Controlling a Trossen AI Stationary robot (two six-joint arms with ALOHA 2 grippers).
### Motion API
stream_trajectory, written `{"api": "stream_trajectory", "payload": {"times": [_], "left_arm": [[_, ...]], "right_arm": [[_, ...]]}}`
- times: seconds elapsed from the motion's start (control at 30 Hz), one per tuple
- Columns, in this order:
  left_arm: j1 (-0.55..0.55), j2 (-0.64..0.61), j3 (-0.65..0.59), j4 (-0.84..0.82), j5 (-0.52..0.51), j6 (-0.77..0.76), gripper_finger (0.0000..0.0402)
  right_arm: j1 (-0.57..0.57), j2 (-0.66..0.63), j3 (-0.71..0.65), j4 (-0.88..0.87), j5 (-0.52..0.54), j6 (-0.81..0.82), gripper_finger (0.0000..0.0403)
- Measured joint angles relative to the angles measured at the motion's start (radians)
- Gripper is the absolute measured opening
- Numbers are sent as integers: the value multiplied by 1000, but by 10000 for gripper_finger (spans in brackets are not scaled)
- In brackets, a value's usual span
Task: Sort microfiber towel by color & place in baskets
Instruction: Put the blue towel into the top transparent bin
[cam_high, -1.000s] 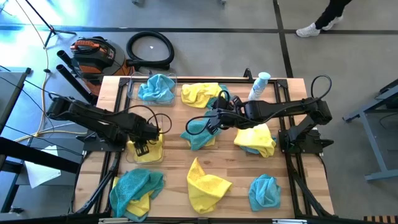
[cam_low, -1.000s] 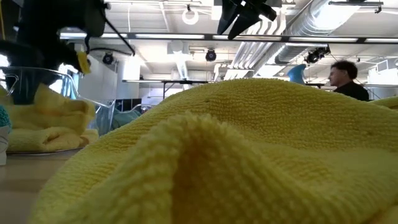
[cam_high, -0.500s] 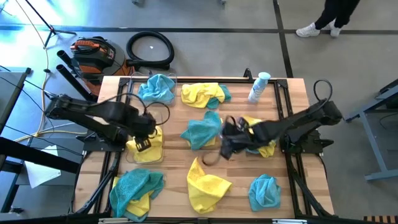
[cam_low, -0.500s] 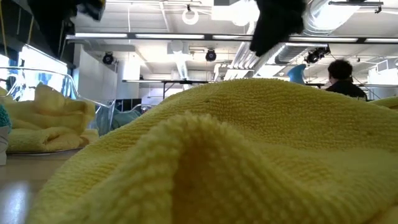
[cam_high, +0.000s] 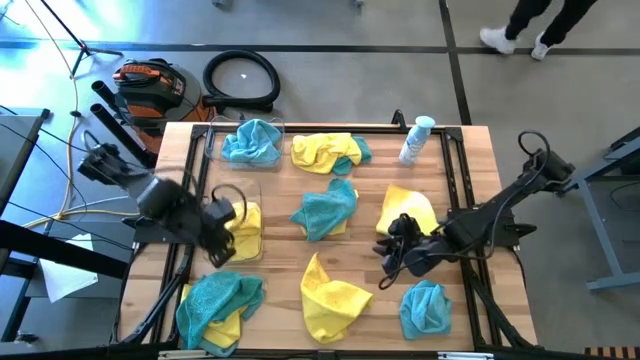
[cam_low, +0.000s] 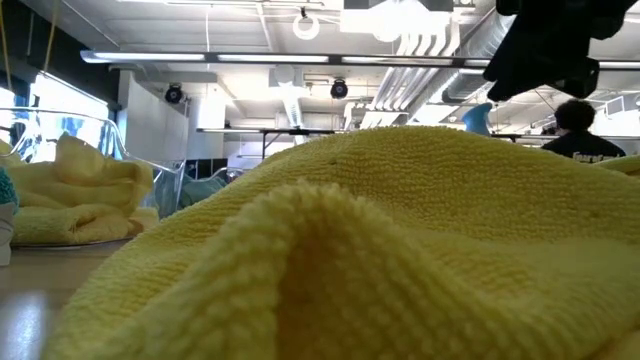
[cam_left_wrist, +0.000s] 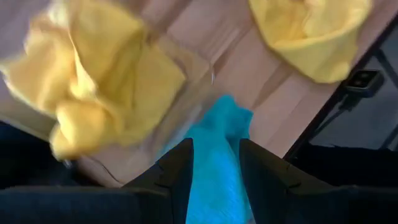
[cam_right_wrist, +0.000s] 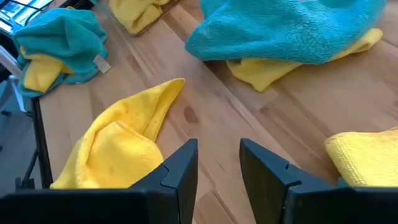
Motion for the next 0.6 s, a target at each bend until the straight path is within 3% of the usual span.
{"api": "stream_trajectory", "payload": {"times": [0.33, 0.6], "left_arm": [[-234, 194, 0, 0, 32, -485, 117], [-320, 355, 0, 45, 90, -601, 117]], "right_arm": [[24, 0, -1, 8, 20, -26, 112], [23, 0, -1, 9, 44, -29, 112]]}}
